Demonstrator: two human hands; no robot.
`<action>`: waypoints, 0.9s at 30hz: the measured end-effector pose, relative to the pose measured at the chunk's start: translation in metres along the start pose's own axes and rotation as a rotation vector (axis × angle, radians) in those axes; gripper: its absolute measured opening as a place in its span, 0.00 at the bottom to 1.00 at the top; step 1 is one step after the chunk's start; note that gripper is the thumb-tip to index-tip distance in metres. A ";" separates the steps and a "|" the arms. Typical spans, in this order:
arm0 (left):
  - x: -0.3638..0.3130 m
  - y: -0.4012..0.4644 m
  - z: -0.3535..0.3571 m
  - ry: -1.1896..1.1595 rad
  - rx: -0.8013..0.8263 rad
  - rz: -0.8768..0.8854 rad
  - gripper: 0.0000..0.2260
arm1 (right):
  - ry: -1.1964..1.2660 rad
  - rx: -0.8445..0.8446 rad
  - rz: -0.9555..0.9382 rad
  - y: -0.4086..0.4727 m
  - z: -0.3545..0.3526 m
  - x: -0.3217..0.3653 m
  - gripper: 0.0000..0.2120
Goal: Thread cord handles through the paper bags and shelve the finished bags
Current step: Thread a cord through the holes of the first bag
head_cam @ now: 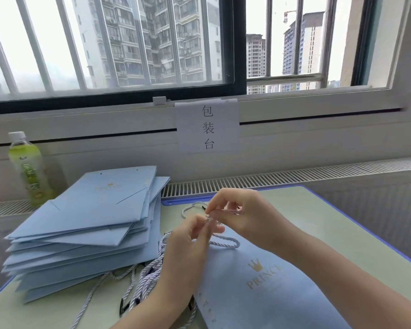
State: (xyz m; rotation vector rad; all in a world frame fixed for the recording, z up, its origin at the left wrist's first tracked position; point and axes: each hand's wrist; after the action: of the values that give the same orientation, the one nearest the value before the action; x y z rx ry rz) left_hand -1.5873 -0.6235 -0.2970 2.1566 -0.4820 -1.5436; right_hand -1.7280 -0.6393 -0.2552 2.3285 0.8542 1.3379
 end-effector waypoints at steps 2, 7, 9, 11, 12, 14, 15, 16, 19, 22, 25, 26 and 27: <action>0.000 0.000 -0.001 0.016 -0.059 0.011 0.12 | -0.039 -0.046 0.027 0.001 -0.008 -0.007 0.04; 0.001 0.004 -0.008 -0.071 -0.226 0.017 0.13 | -0.201 -0.121 0.105 0.001 -0.027 -0.031 0.06; 0.002 0.004 -0.010 -0.084 -0.160 0.069 0.12 | -0.106 -0.129 0.145 0.000 -0.028 -0.034 0.08; 0.004 0.004 -0.011 0.002 -0.011 0.168 0.14 | 0.180 -0.190 0.214 0.000 -0.028 -0.032 0.06; 0.007 0.004 -0.010 0.084 0.057 0.223 0.16 | 0.351 -0.224 0.252 0.001 -0.029 -0.031 0.04; 0.008 0.004 -0.003 0.253 0.158 0.253 0.18 | 0.672 -0.263 0.302 0.002 -0.032 -0.026 0.05; 0.008 0.006 0.003 0.349 0.187 0.232 0.18 | 0.818 -0.275 0.316 0.004 -0.033 -0.023 0.07; 0.008 0.008 0.010 0.459 0.211 0.214 0.18 | 0.952 -0.299 0.335 0.005 -0.034 -0.020 0.08; 0.005 0.019 0.028 0.739 0.260 0.113 0.12 | 1.255 -0.395 0.430 0.010 -0.041 -0.012 0.11; -0.001 0.032 0.043 0.892 0.318 0.025 0.08 | 1.368 -0.382 0.500 0.007 -0.044 -0.014 0.10; -0.006 0.040 0.056 0.968 0.360 -0.030 0.12 | 1.114 -0.333 0.560 -0.005 -0.042 -0.028 0.12; -0.006 0.042 0.060 0.959 0.354 -0.048 0.13 | 0.931 -0.333 0.575 -0.009 -0.042 -0.034 0.13; -0.006 0.043 0.062 0.956 0.346 -0.060 0.13 | 0.694 -0.330 0.580 -0.011 -0.042 -0.039 0.14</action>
State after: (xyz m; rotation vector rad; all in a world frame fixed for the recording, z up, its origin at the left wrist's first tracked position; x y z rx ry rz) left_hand -1.6492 -0.6657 -0.2868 2.8463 -0.3528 -0.3147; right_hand -1.7826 -0.6567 -0.2664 1.9105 0.0520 2.3870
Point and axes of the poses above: each hand's wrist, its own y-axis towards the middle knuckle, its own z-axis out of the palm, x = y × z, and after that the axes turned 5 degrees about y, right-handed
